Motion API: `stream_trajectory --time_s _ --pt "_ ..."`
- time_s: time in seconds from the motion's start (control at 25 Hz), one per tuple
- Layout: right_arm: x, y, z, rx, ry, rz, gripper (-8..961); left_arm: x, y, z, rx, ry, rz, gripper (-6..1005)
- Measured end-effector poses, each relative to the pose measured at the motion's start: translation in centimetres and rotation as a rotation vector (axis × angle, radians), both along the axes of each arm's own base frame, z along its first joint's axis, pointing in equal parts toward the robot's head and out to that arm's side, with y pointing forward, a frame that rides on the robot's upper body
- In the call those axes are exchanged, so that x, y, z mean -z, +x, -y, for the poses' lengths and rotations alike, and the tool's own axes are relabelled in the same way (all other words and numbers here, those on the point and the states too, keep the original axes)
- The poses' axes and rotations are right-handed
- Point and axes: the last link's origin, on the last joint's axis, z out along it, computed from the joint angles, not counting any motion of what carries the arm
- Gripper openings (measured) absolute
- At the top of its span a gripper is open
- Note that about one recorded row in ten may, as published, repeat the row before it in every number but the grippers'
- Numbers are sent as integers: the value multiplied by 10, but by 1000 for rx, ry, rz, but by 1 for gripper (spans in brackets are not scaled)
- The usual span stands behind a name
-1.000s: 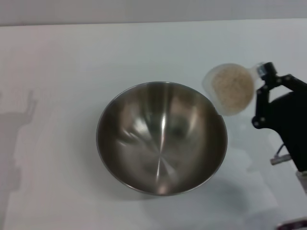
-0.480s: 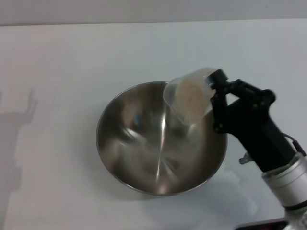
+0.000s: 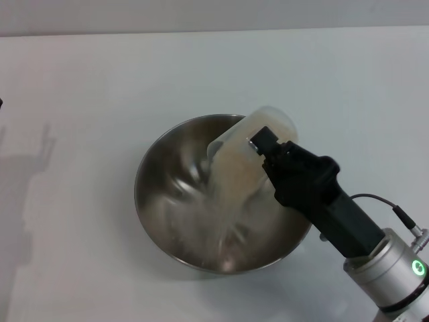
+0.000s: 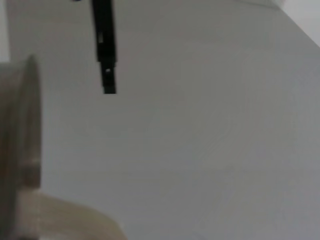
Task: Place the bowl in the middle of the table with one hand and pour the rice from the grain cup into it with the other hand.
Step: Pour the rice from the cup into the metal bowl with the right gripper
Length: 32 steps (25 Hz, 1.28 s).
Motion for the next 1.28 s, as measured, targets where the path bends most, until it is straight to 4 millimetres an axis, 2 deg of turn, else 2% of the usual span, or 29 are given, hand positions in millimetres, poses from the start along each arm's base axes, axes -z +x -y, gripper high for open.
stream_trajectory --time_s 0.28,1.28 --pt "9 -1 -2 -43 137 204 19 1 1 0 2 -2 1 805" --pt "26 -4 -4 -142 395 587 30 1 2 -2 6 -3 2 805"
